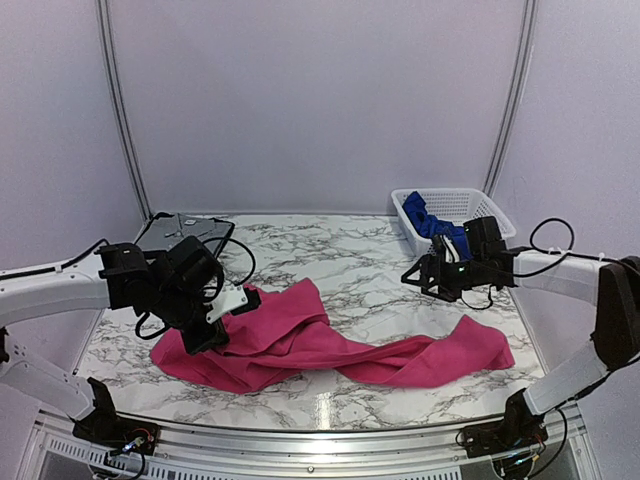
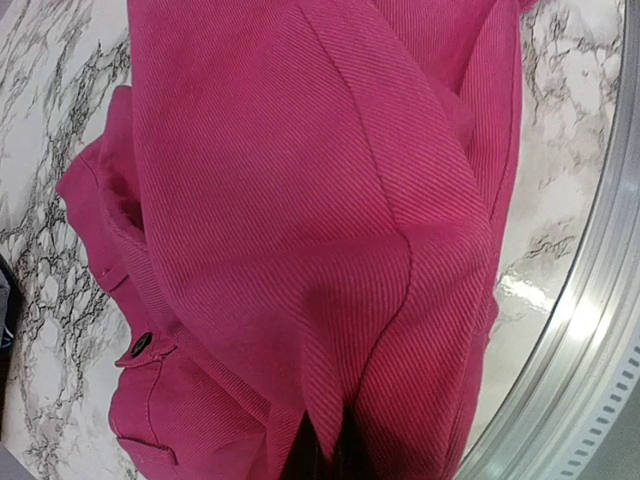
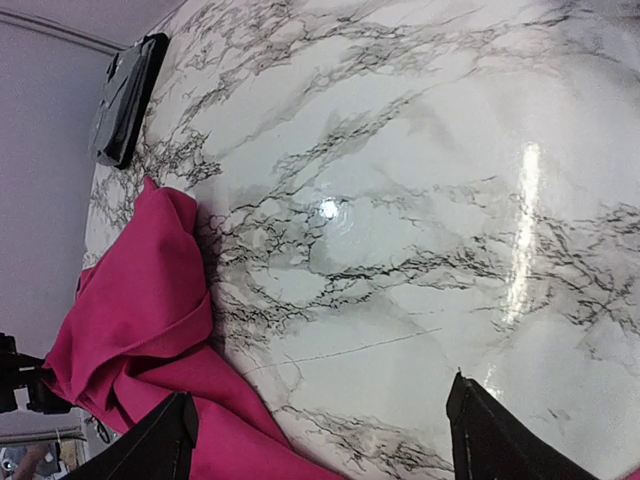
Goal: Fold and stack the mixed laundry pile
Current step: Flatten out the crumpled trousers at the center of the board.
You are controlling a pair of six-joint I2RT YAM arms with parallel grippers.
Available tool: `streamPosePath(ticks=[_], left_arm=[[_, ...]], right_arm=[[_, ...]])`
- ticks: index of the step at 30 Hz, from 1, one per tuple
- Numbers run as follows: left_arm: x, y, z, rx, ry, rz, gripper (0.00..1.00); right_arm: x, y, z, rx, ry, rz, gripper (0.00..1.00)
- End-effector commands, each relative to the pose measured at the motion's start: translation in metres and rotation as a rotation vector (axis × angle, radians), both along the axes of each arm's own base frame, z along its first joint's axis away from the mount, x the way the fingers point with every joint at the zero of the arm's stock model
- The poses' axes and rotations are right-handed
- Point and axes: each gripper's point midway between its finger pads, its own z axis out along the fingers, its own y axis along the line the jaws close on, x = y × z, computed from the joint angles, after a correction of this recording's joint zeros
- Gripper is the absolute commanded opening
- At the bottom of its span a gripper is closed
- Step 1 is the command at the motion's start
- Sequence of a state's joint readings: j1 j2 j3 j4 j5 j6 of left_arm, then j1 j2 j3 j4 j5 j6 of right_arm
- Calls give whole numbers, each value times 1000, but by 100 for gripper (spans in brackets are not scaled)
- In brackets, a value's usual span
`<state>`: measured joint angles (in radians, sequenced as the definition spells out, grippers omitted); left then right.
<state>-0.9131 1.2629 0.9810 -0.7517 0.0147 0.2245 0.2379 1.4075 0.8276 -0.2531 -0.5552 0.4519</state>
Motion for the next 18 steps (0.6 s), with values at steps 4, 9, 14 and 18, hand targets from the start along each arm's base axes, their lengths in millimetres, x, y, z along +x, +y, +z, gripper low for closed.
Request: streamPosePath(ticks=[4,9,14,18], left_arm=[[-25,28,-41,329,18,-166,0],[-18,25,-28,312,-42,-161,0],[-10,26,-25,321,-82,-133,2],[2,27,-17,302,-127,-38,10]], right_arm=[[20,89,6,58,-29,193,79],[28,156,-1,85,-15,305,78],[23,222,-2,151,-3,430,79],[22,251,-29,142,43,474,78]])
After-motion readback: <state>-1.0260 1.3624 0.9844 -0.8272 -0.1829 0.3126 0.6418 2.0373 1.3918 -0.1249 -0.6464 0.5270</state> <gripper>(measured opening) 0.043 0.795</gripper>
